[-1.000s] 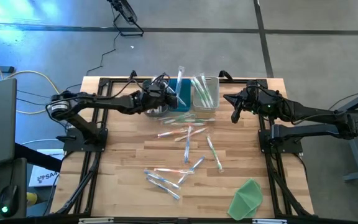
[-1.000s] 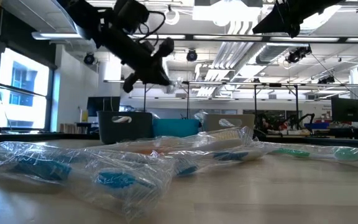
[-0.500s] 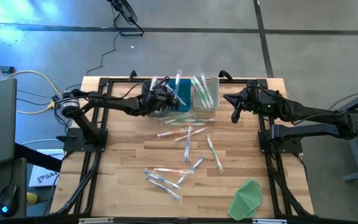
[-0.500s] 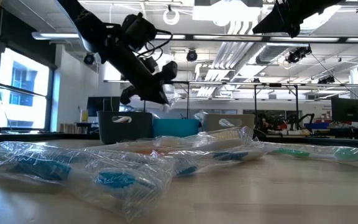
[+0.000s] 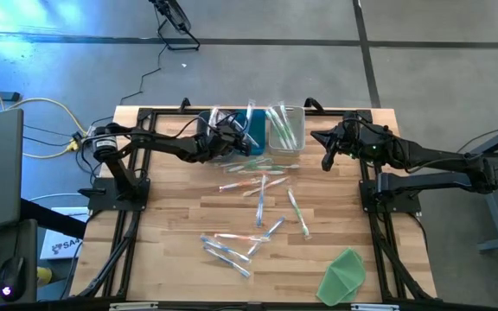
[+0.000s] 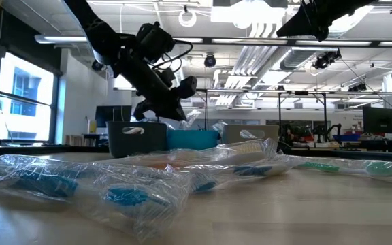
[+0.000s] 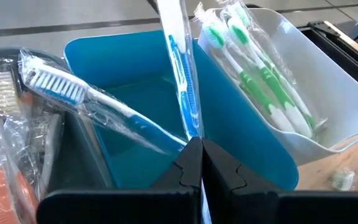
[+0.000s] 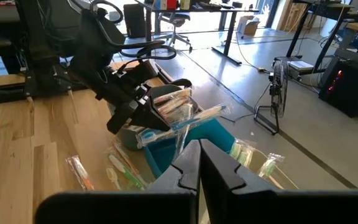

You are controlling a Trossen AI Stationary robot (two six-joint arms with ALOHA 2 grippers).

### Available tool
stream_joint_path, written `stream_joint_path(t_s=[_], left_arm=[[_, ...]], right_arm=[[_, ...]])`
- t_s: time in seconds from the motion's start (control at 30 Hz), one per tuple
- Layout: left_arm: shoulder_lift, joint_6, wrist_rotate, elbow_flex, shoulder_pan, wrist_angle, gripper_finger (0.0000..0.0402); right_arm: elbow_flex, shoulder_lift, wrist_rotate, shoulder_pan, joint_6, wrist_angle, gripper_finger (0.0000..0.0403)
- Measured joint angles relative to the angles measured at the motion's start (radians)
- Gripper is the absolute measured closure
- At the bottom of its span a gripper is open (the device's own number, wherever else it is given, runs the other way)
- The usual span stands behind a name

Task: Pick & Place Toothbrushes
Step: Put the blue toothbrush into the blue bin, then put the green toothbrush into the white bin

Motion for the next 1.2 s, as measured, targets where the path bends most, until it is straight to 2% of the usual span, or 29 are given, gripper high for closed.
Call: stream_joint_path(t_s=[0.3,0.67,0.8,0.93,1.13,1.2], left_arm=[[0.000,0.002,0.000,0.000,0.000,0.000,0.0396],[0.000,0.031,-0.040,0.000,0.034,0.001,0.0320],[0.000,0.029,-0.017,0.000,0.040,0.004,0.0308],[-0.038,0.028,-0.010,0.000,0.050,0.002,0.0319],[-0.131,-0.012,0.103,0.000,0.129,-0.055,0.0389],[-0.158,-0.046,0.125,0.000,0.162,-0.099,0.0395]], right_arm=[[0.000,0.000,0.000,0.000,0.007,0.000,0.0401],[0.000,0.000,0.000,0.000,0.009,0.000,0.0401],[0.000,0.000,0.000,0.000,0.012,0.000,0.0401],[0.000,0.000,0.000,0.000,0.012,0.000,0.0401],[0.000,0.000,0.000,0.000,0.011,0.000,0.0401],[0.000,0.000,0.000,0.000,0.011,0.000,0.0401]])
